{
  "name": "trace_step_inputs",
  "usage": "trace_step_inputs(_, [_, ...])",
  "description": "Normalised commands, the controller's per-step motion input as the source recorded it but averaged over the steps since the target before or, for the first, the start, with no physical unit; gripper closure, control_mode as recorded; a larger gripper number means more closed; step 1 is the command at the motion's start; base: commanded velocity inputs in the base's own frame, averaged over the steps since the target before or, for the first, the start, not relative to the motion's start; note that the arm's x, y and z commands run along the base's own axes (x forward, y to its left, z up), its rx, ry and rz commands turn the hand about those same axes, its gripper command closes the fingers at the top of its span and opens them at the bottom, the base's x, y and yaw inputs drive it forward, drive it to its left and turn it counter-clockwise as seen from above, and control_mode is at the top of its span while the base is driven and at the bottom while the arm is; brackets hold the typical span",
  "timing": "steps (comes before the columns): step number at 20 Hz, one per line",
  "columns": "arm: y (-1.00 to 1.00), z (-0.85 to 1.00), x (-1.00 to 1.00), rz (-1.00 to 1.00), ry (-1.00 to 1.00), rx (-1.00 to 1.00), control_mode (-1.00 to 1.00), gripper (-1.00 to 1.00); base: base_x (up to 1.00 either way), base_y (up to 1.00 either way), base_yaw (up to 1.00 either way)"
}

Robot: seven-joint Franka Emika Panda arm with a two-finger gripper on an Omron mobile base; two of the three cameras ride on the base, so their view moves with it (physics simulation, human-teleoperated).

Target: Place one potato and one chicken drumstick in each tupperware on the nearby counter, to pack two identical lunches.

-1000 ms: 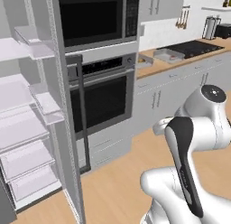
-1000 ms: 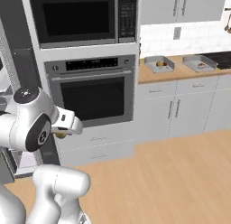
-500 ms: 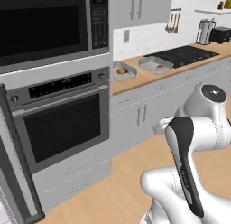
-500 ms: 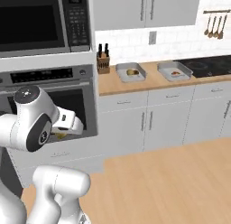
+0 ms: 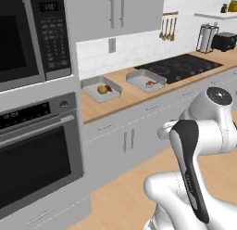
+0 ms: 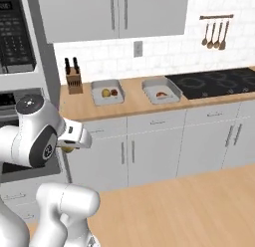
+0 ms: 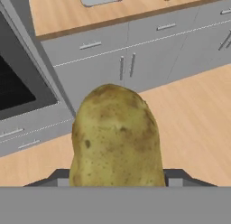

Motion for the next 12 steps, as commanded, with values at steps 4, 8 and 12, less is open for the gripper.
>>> trace_step_inputs(4, [0.00,0.00,0.00,0.00,0.00,0.00,1.00,1.00,1.00,-0.63,0.00])
trace_step_inputs(8, [0.00,0.00,0.00,0.00,0.00,0.00,1.00,1.00,1.00,-0.59,0.00])
trace_step_inputs(12, [0.00,0.00,0.00,0.00,0.00,0.00,1.00,1.00,1.00,-0.52,0.00])
